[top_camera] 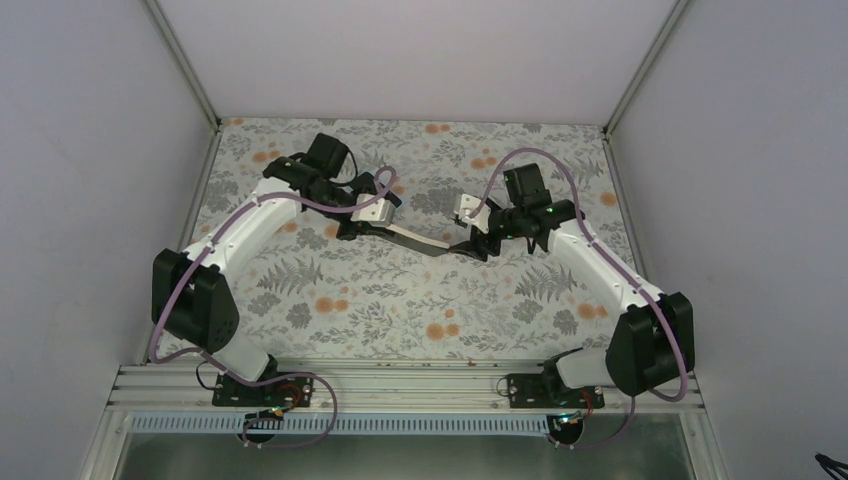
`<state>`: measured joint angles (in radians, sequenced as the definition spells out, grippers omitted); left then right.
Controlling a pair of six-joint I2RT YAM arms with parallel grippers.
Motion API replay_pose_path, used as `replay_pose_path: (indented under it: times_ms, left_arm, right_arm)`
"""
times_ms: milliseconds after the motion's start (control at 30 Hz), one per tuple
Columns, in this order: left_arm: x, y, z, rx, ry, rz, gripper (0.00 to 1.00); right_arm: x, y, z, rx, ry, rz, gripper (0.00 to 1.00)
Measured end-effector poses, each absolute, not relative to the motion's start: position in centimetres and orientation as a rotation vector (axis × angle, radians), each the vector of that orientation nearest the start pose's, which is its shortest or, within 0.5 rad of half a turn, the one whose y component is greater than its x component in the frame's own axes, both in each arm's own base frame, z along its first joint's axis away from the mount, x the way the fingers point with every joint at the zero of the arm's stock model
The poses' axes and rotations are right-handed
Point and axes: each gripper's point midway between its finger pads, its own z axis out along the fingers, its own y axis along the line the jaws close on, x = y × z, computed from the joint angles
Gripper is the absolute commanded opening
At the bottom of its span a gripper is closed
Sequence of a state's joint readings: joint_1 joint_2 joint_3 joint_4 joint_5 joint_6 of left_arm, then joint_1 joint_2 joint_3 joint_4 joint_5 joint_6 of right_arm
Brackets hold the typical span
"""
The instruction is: Take the phone out of the phone case
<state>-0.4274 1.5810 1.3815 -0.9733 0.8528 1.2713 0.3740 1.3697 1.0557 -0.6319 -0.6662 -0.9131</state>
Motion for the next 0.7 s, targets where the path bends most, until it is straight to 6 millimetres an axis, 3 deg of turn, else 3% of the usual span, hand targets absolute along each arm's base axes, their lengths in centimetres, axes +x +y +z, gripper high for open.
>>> replay_pose_path:
  times_ms: [200, 400, 700]
  left_arm:
    - [26.9, -26.6, 23.3, 1.859, 1.35, -0.835, 0.02]
    - [27.3, -27.8, 25.4, 1.844, 1.213, -0.977, 0.02]
    - [26.5, -28.2, 26.4, 1.798, 1.086, -1.087, 0.02]
  right_arm:
    - [29.3, 22.8, 19.0, -1.527, 1.701, 0.513, 0.77]
    - [30.5, 23.2, 19.2, -1.475, 1.7, 0.441, 0.77]
    - [30.8, 24.0, 19.0, -1.438, 1.694, 0.419, 0.79]
